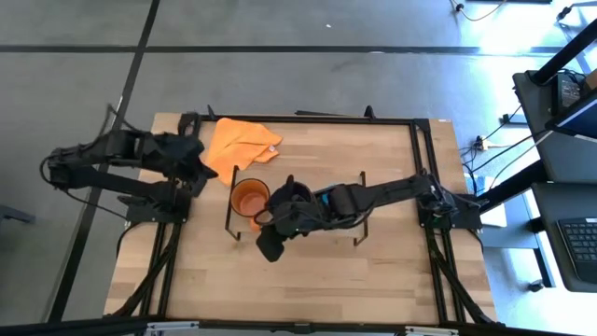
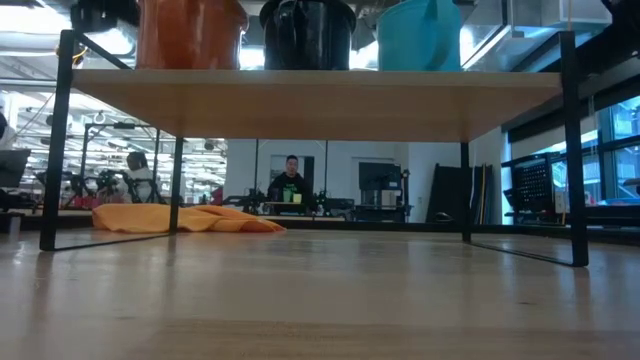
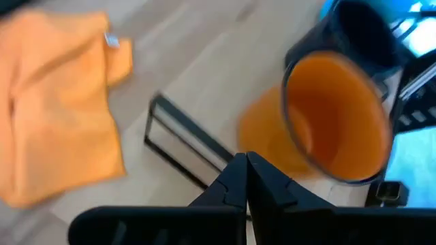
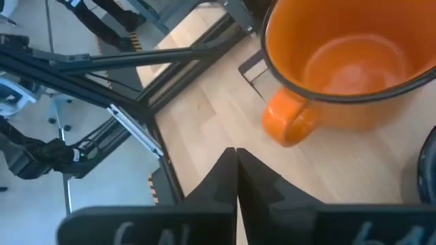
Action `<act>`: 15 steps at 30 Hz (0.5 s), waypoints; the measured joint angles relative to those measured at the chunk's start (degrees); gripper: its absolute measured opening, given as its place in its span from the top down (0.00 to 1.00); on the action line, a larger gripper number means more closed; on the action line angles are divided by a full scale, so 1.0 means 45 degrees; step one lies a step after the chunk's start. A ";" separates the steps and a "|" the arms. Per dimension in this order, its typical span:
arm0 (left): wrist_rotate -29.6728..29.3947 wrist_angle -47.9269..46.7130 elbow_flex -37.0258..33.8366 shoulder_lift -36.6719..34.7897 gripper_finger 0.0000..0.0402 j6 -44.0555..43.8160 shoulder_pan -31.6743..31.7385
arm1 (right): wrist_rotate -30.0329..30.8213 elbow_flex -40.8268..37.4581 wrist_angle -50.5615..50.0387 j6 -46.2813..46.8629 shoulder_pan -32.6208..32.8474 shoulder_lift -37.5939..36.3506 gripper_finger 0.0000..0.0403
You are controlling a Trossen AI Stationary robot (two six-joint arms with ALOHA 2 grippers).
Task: Stack small to large cups/mugs on shelf
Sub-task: Put the orange cup on the shelf
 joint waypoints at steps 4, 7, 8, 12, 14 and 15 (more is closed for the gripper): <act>0.0017 0.0769 -0.0874 0.0058 1.00 -0.0280 -0.0494 | 0.0005 0.0000 -0.0212 -0.0053 0.0010 0.0161 0.99; 0.0031 0.1321 -0.1182 0.0072 1.00 -0.0435 -0.0774 | 0.0018 0.0000 -0.0262 -0.0049 0.0007 0.0300 0.99; 0.0036 0.1454 -0.1235 0.0068 1.00 -0.0449 -0.0831 | 0.0024 0.0000 -0.0252 -0.0049 0.0002 0.0350 0.99; 0.0036 0.1619 -0.1280 0.0065 1.00 -0.0498 -0.0975 | 0.0029 0.0000 -0.0224 -0.0010 -0.0055 0.0630 0.99; 0.0036 0.1619 -0.1280 0.0062 1.00 -0.0503 -0.1009 | 0.0024 0.0000 -0.0228 -0.0010 -0.0114 0.0756 0.99; 0.0036 0.1619 -0.1280 0.0062 1.00 -0.0503 -0.1009 | 0.0023 0.0000 -0.0223 -0.0010 -0.0155 0.0800 0.99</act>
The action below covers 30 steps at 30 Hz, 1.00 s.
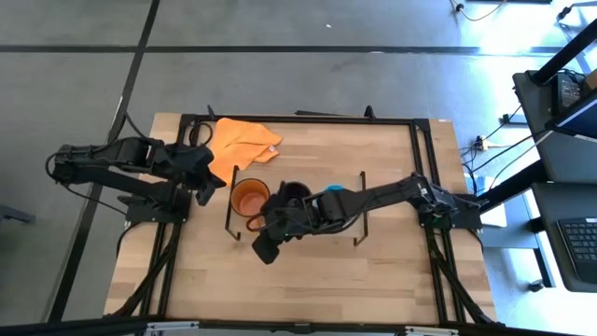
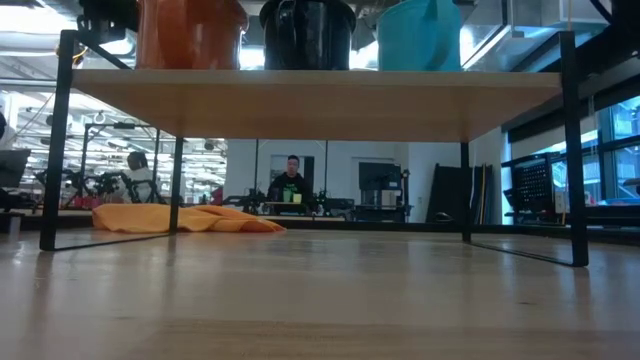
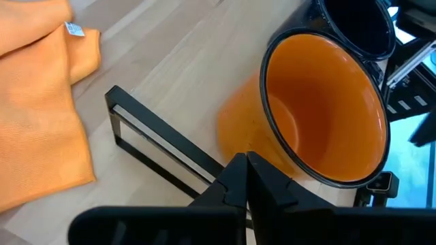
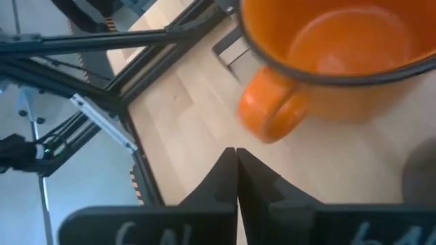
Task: Stack small to large cups/mugs on shelf
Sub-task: Put the orange cup on the shelf
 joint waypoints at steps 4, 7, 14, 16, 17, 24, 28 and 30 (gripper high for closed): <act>0.0000 0.0000 0.0000 0.0000 1.00 0.0000 0.0000 | 0.0016 0.0000 0.0024 -0.0076 -0.0195 0.0103 0.99; 0.0000 0.0112 0.0000 0.0000 1.00 0.0001 0.0000 | 0.0095 0.0000 0.0078 -0.0357 -0.0309 0.0107 0.99; 0.0000 0.0637 0.0000 0.0000 1.00 0.0205 0.0000 | 0.0108 0.0000 0.0257 -0.0695 -0.0511 0.0107 0.99; 0.0000 0.0654 0.0000 0.0012 1.00 0.0329 0.0000 | 0.0145 0.0000 0.0257 -0.0734 -0.0565 0.0107 0.99; 0.0000 0.0656 0.0000 0.0065 0.99 0.0335 0.0000 | 0.0170 0.0000 0.0257 -0.0765 -0.0583 0.0107 0.99; 0.0002 0.0656 -0.0005 0.0220 0.99 0.0345 0.0000 | 0.0251 0.0000 0.0372 -0.1045 -0.0667 0.0107 0.99; 0.0005 0.0776 -0.0005 0.0377 1.00 0.0427 0.0000 | 0.0260 0.0000 0.0456 -0.1093 -0.0723 0.0107 0.99; 0.0005 0.0823 -0.0005 0.0455 0.99 0.0441 0.0000 | 0.0254 0.0003 0.0472 -0.1113 -0.0752 0.0131 0.99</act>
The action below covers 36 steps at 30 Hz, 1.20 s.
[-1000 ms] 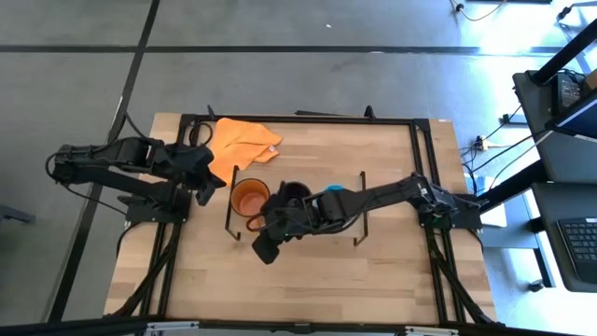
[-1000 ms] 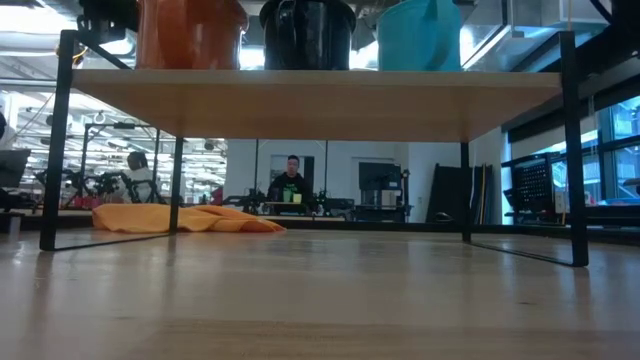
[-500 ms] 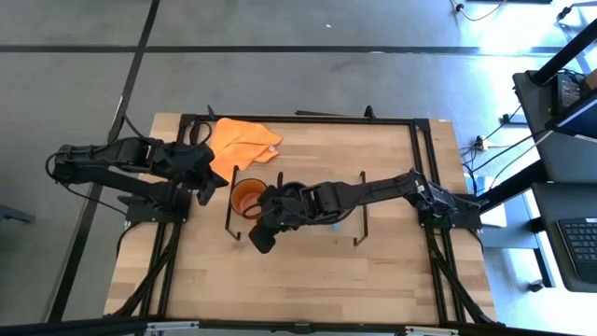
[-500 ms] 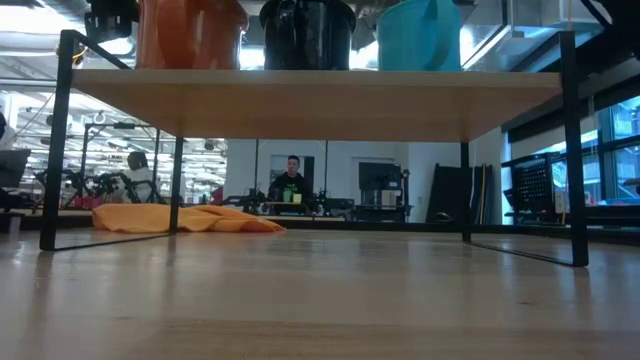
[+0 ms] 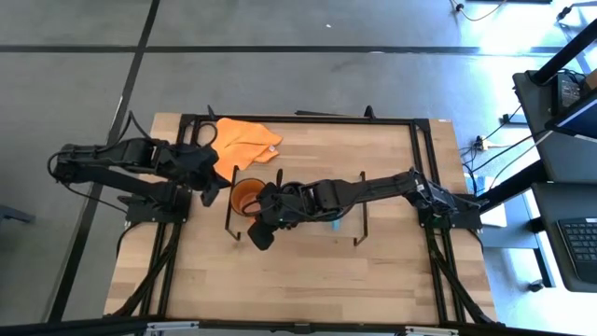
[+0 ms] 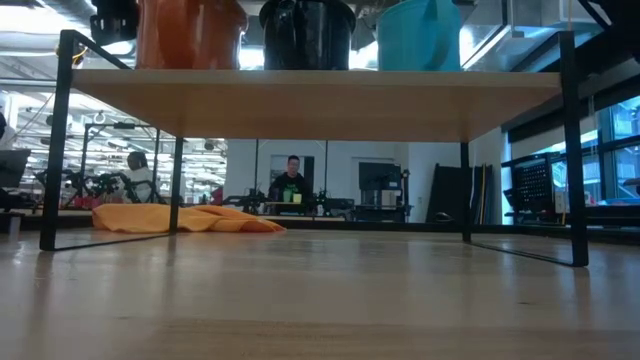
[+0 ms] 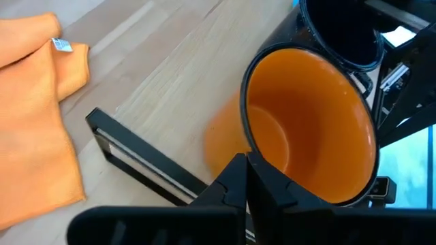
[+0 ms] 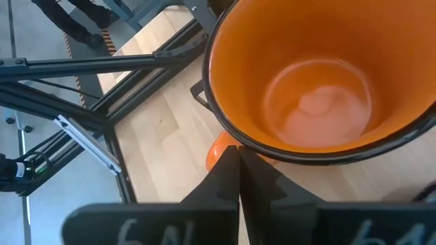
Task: Stack small to large cups/mugs on shelf
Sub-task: Put the orange cup on the shelf
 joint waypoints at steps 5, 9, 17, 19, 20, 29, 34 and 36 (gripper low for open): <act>0.0092 0.0451 0.0000 0.0154 1.00 0.0239 0.0000 | -0.0038 0.0021 0.0160 -0.0047 -0.0055 0.0187 0.99; 0.0084 0.0626 0.0000 0.0327 1.00 0.0328 0.0003 | -0.0211 0.0021 0.0371 -0.0122 -0.0065 0.0238 0.99; 0.0097 0.0938 0.0000 0.0620 1.00 0.0573 0.0000 | -0.0282 0.0021 0.0713 -0.0247 -0.0113 0.0272 0.99; 0.0099 0.0998 -0.0006 0.0687 1.00 0.0651 0.0005 | -0.0277 0.0021 0.0708 -0.0252 -0.0113 0.0272 0.99; 0.0097 0.1061 -0.0010 0.0739 1.00 0.0688 0.0005 | -0.0277 0.0021 0.0713 -0.0256 -0.0113 0.0272 0.99; 0.0243 0.1363 -0.0010 0.1145 1.00 0.1013 0.0015 | -0.0277 0.0011 0.0767 -0.0302 -0.0147 0.0277 0.99; 0.0419 0.2157 -0.0005 0.1202 0.99 0.1304 0.0015 | -0.0274 0.0006 0.0838 -0.0553 -0.0173 0.0277 0.99; 0.0436 0.2451 0.0005 0.1200 0.99 0.1332 0.0015 | -0.0281 0.0006 0.0854 -0.0553 -0.0219 0.0277 0.99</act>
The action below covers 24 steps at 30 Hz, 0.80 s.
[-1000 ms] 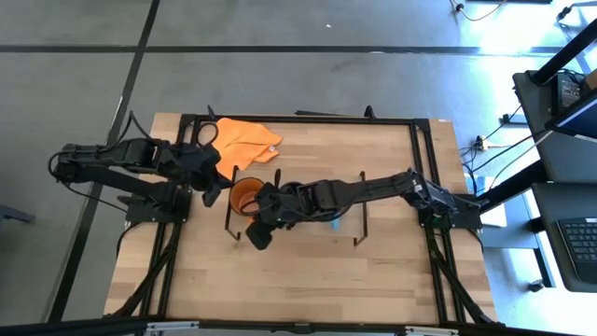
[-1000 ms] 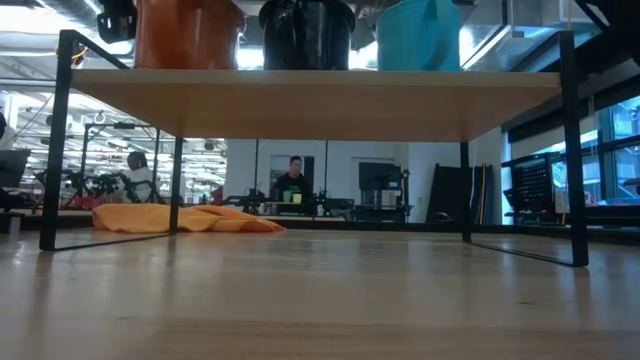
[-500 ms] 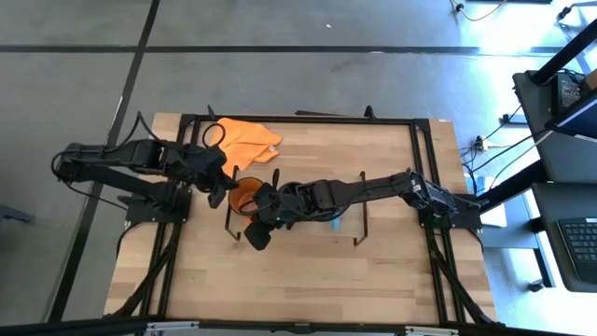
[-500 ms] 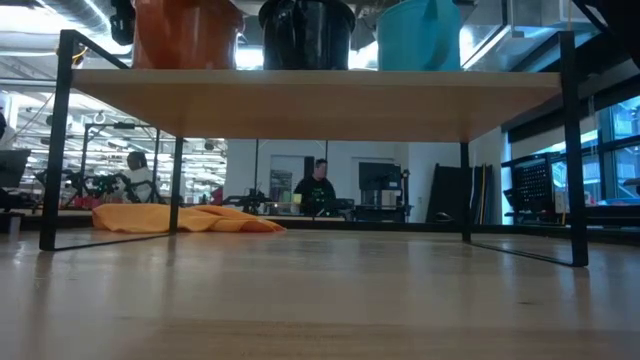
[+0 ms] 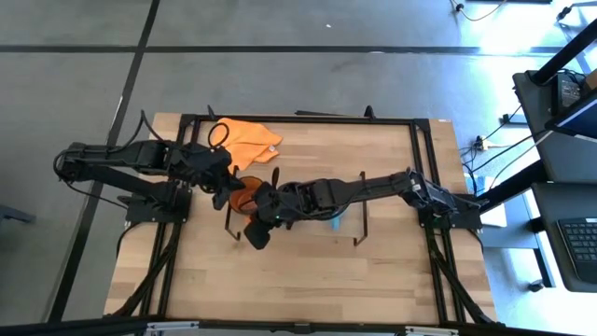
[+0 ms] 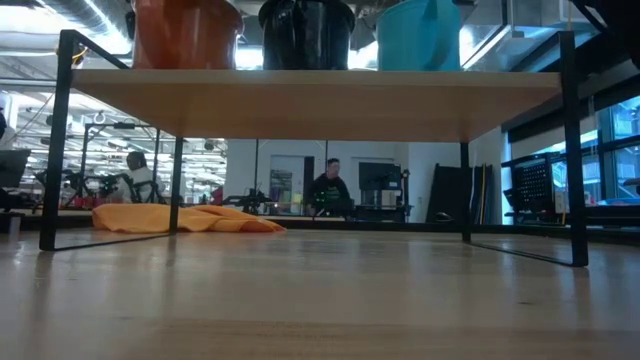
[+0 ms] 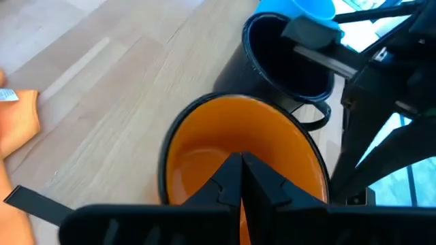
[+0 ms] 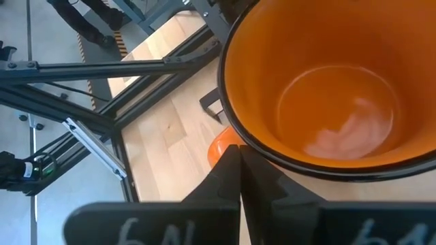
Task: Stack small to large cups/mugs on shelf
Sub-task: Put the orange cup on the shelf
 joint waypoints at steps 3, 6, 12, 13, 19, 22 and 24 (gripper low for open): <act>-0.0004 0.0115 0.0000 0.0006 0.99 0.0010 0.0003 | 0.0014 0.0000 0.0017 -0.0026 -0.0090 0.0000 0.99; -0.0004 0.0102 0.0000 0.0006 0.99 0.0005 0.0000 | 0.0023 0.0000 0.0024 -0.0089 -0.0176 0.0000 0.99; -0.0006 0.0102 0.0000 0.0006 0.99 0.0010 0.0000 | 0.0012 0.0000 0.0126 -0.0365 -0.0189 0.0000 0.98; -0.0018 0.0102 0.0000 0.0006 0.99 0.0010 0.0000 | 0.0002 0.0000 0.0171 -0.0374 -0.0181 0.0000 0.98; -0.0479 0.0120 0.0000 -0.0129 0.99 0.0093 0.0001 | -0.0289 0.0037 0.0317 -0.0410 -0.0181 -0.0001 0.95; -0.0570 0.0228 0.0000 -0.0278 0.99 0.0248 0.0072 | -0.0287 0.0040 0.0482 -0.0726 -0.0148 -0.0046 0.96; -0.0682 0.0244 0.0000 -0.0420 0.99 0.0267 0.0206 | -0.0283 0.0049 0.0576 -0.0903 -0.0100 -0.0159 0.97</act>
